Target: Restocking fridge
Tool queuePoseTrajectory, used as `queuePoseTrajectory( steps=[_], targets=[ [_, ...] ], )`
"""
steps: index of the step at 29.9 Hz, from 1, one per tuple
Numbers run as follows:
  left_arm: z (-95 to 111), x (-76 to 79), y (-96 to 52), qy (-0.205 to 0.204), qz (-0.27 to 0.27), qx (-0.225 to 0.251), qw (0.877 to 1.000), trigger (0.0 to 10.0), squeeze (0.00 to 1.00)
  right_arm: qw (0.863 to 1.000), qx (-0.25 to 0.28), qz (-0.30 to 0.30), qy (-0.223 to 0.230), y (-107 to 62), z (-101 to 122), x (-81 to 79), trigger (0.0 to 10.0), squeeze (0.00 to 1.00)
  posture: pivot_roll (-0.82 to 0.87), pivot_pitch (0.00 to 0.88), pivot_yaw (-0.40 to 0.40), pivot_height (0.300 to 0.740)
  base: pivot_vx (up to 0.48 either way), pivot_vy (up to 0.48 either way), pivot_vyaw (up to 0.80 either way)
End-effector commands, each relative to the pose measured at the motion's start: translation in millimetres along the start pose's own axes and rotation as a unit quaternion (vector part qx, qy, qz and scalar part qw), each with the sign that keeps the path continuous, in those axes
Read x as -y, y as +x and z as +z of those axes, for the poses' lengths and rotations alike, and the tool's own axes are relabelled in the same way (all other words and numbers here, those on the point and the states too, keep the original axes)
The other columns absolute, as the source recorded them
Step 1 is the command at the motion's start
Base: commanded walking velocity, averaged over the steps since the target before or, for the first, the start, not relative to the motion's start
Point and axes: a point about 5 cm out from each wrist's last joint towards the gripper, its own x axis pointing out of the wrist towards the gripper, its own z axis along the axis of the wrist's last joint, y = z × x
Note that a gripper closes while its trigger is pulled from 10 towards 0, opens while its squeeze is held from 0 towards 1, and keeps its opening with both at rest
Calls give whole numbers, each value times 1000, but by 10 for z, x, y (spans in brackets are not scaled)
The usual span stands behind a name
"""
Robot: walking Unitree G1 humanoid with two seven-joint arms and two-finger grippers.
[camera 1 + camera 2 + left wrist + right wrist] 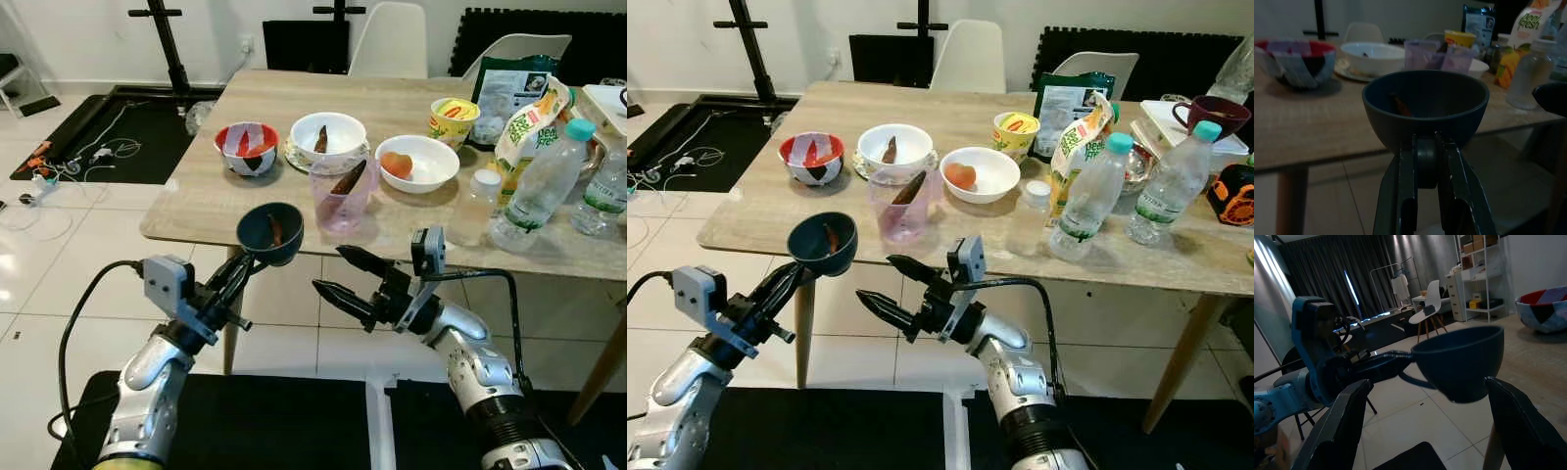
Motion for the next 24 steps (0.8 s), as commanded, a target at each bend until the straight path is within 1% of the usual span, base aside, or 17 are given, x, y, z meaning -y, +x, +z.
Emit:
queuePoseTrajectory(
  steps=[1,2,3,4,5,6,7,8,10,11,13,14,17,20,21,24],
  targets=[
    [37,0,-45,-4,-19,-6,1000,10000,0,1000,-4,2,5,-9,-21,-19,10000,0,43,68,-2,740,0,0,0],
    [35,41,-42,-15,-33,-7,999,10000,0,1000,-8,-2,5,-13,-33,-12,10000,0,46,68,-6,740,0,0,0],
    [35,41,-42,-15,-33,-7,999,10000,0,1000,-8,-2,5,-13,-33,-12,10000,0,46,68,-6,740,0,0,0],
    [21,102,-31,-30,-53,-10,998,10000,0,1000,-12,-10,5,-25,-48,2,10000,0,46,65,-9,740,0,0,0],
    [21,102,-31,-30,-53,-10,998,10000,0,1000,-12,-10,5,-25,-48,2,10000,0,46,65,-9,740,0,0,0],
    [12,143,-24,-39,-66,-12,997,10000,0,1000,-15,-14,6,-33,-58,12,10000,0,46,65,-9,740,0,0,0],
    [-74,243,33,-60,-82,-21,995,10000,0,999,-32,-43,3,-68,-106,69,10000,0,44,61,-9,740,0,0,0],
    [-74,243,33,-60,-82,-21,995,10000,0,999,-32,-43,3,-68,-106,69,10000,0,44,61,-9,740,0,0,0],
    [-157,309,92,-73,-84,-26,993,10000,0,997,-45,-66,1,-96,-144,114,10000,0,41,56,-11,740,0,0,0],
    [-157,309,92,-73,-84,-26,993,10000,0,997,-45,-66,1,-96,-144,114,10000,0,41,56,-11,740,0,0,0],
    [-253,377,156,-83,-82,-32,993,10000,0,996,-51,-79,5,-132,-177,134,10000,0,38,51,-11,740,0,0,0],
    [-253,377,156,-83,-82,-32,993,10000,0,996,-51,-79,5,-132,-177,134,10000,0,38,51,-11,740,0,0,0],
    [-377,485,248,-100,-81,-45,991,10000,0,993,-60,-103,21,-189,-228,160,10000,0,28,48,-11,740,0,0,0],
    [-400,556,309,-114,-94,-46,988,10000,0,991,-60,-115,26,-190,-246,166,10000,0,21,46,-11,740,0,0,0],
    [-400,556,309,-114,-94,-46,988,10000,0,991,-60,-115,26,-190,-246,166,10000,0,21,46,-11,740,0,0,0],
    [-400,591,335,-115,-107,-47,986,10000,0,991,-65,-112,22,-183,-264,149,10000,0,16,46,-10,740,0,0,-556]
  ],
)
